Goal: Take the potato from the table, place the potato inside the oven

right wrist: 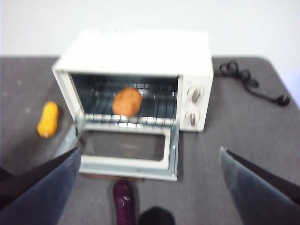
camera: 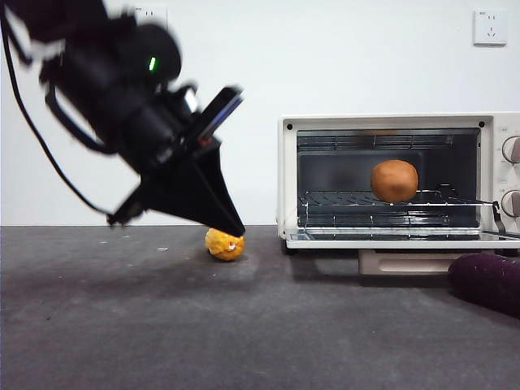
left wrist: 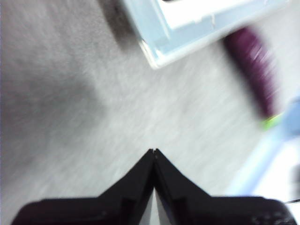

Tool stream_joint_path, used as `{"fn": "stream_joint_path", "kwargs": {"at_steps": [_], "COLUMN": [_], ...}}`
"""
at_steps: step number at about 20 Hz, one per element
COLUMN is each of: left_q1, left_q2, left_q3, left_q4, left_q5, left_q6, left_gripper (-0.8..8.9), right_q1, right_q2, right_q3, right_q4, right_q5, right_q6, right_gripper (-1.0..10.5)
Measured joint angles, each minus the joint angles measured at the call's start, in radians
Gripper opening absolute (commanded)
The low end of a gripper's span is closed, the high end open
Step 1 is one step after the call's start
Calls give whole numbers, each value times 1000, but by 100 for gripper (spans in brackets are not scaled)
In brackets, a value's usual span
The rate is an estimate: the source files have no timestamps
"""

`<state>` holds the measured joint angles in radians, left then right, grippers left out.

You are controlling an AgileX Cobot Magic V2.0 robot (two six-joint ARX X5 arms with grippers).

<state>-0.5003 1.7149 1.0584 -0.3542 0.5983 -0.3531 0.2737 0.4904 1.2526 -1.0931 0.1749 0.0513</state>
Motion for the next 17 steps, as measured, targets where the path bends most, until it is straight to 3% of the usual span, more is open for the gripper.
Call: {"fn": "stream_joint_path", "kwargs": {"at_steps": [1, 4, 8, 13, 17], "left_q1": [29, 60, 67, 27, -8], "left_q2": [36, 77, 121, 132, 164], "left_q3": [0, 0, 0, 0, 0], "left_q4": [28, 49, 145, 227, 257], "left_q5": [63, 75, 75, 14, 3], "left_q6": [-51, -159, -300, -440, -504], "left_gripper": [-9, -8, -8, -8, -8], "right_q1": [0, 0, 0, 1, 1], "right_q2": [-3, 1, 1, 1, 1], "right_q3": [47, 164, 324, 425, 451], "right_q4": [-15, -32, -62, -70, -80], "right_q5": [0, 0, 0, 0, -40], "right_q6": [0, 0, 0, 0, -1], "right_gripper": [499, 434, 24, -8, -8]}}
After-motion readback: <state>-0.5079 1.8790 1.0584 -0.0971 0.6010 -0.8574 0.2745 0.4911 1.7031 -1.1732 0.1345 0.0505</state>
